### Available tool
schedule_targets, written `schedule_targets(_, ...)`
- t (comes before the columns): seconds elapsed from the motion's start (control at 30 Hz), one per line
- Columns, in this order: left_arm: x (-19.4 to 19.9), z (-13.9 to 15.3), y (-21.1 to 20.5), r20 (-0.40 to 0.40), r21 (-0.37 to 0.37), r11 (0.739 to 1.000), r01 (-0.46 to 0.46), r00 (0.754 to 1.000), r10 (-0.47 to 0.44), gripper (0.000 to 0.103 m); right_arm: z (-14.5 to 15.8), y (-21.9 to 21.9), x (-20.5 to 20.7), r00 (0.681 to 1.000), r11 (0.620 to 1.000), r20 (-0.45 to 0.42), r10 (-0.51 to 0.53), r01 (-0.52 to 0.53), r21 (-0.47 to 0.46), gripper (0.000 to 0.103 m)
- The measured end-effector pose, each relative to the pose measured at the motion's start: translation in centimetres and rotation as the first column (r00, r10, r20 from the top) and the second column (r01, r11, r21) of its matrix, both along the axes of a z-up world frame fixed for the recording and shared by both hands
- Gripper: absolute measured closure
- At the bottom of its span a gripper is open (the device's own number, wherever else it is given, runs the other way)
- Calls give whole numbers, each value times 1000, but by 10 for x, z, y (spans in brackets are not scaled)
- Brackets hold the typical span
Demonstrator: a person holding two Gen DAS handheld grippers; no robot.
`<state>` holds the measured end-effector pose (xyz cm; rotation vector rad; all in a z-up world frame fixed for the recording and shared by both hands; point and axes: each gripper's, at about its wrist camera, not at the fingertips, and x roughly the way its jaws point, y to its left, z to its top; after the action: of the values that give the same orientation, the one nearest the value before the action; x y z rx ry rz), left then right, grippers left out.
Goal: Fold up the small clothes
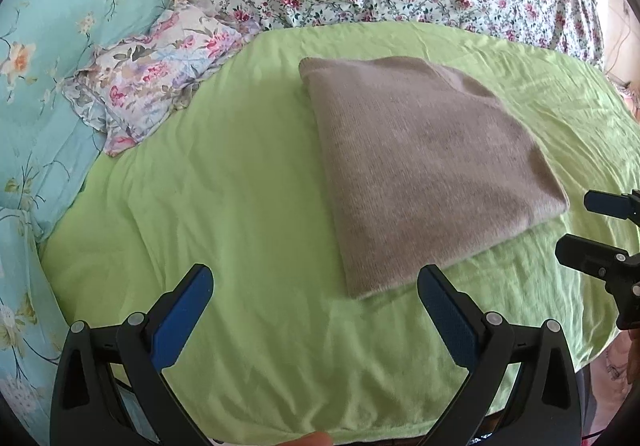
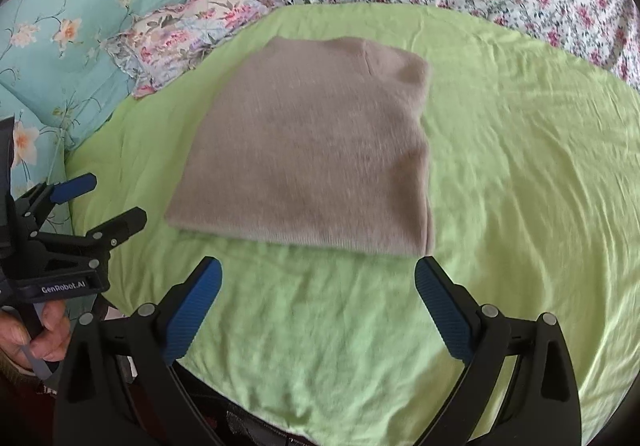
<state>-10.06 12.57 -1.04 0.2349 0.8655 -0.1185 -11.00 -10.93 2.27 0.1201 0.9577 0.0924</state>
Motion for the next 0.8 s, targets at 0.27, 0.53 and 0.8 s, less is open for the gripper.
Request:
schedule_targets(0.27,10,4,-2,11,-8,1000,-15,1000,15,1,0,-5,20,1000,1000,-6,4,-4,26,5)
schedule_targets(0.53,19,1,-4,0,-17,999,-30,1000,30,1,-4,-5,33,1000,1000,-23,-4,4,14,5)
schedule_targets(0.8,26,-1,-12,-13,-13,999,-32,999,32,1,-2,-5,42,1000,1000,-24,-2,2,-7,5)
